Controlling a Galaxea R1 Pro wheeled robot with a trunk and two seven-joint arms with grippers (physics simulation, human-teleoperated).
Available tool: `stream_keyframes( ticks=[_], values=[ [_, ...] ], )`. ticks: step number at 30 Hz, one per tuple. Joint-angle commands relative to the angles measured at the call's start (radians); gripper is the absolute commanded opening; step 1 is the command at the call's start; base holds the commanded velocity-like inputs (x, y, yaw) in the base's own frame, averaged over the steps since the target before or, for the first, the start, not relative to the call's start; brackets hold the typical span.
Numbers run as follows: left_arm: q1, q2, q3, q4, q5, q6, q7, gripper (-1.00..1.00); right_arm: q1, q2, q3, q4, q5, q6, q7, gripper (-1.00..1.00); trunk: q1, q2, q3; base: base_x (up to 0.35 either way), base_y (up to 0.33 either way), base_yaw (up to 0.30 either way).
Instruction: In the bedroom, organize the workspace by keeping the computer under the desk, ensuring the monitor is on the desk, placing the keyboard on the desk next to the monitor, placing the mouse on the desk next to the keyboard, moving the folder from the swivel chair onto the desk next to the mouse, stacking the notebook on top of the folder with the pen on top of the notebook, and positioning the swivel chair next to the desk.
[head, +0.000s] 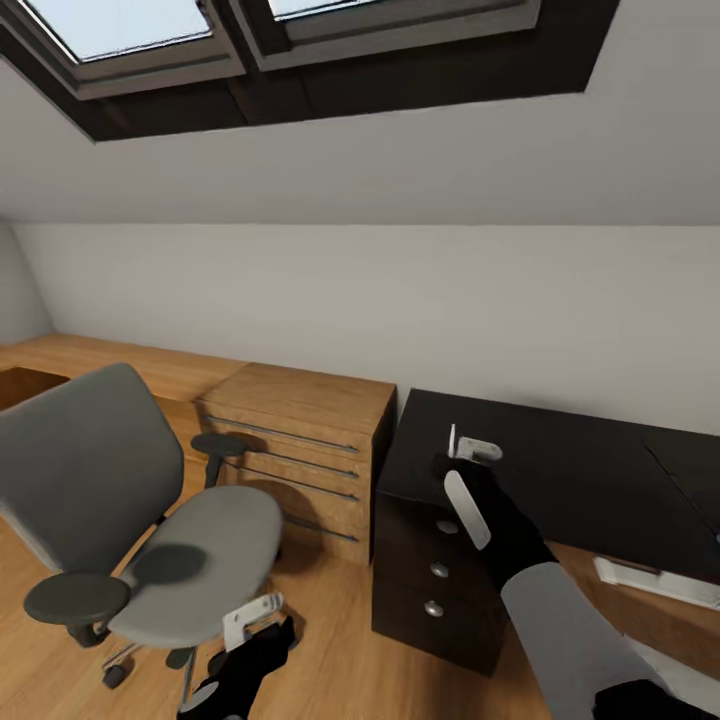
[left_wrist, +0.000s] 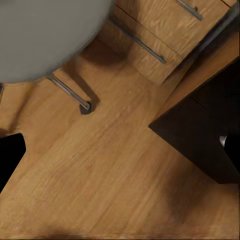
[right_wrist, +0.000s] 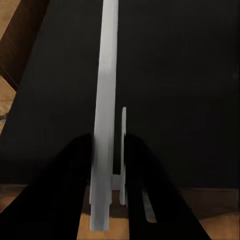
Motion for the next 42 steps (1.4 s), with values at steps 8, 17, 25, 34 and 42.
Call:
stream_keyframes(
  ticks=[8, 17, 25, 34, 42],
  values=[
    [-0.001, -0.097, -0.027, 0.266, -0.004, 0.001, 0.003, 1.0, 0.041, -0.005, -0.016, -0.083, -0.012, 0.029, -0.014, -1.0, -0.031, 0.056, 0.024, -0.033, -0.014, 0.0],
    [-0.024, -0.167, -0.026, 0.717, -0.177, -0.012, -0.173, 1.0, 0.043, 0.001, -0.046, -0.108, -0.013, 0.032, -0.017, -1.0, -0.066, 0.119, 0.052, 0.0, 0.0, 0.0],
    [-0.024, -0.159, -0.023, 0.906, -0.178, -0.174, -0.314, 1.0, 0.044, 0.003, -0.046, -0.109, -0.014, 0.031, -0.016, -1.0, -0.096, 0.175, 0.077, 0.0, 0.0, -0.055],
    [-0.024, -0.158, -0.023, 0.928, -0.178, -0.198, -0.337, 1.0, 0.045, 0.004, -0.046, -0.108, -0.02, 0.028, -0.016, -1.0, -0.131, 0.238, 0.105, 0.0, 0.0, -0.246],
    [-0.024, -0.158, -0.023, 0.93, -0.181, -0.206, -0.338, 1.0, 0.045, 0.004, -0.046, -0.108, -0.02, 0.027, -0.016, -1.0, -0.131, 0.238, 0.105, 0.0, 0.0, -0.267]
  ],
)
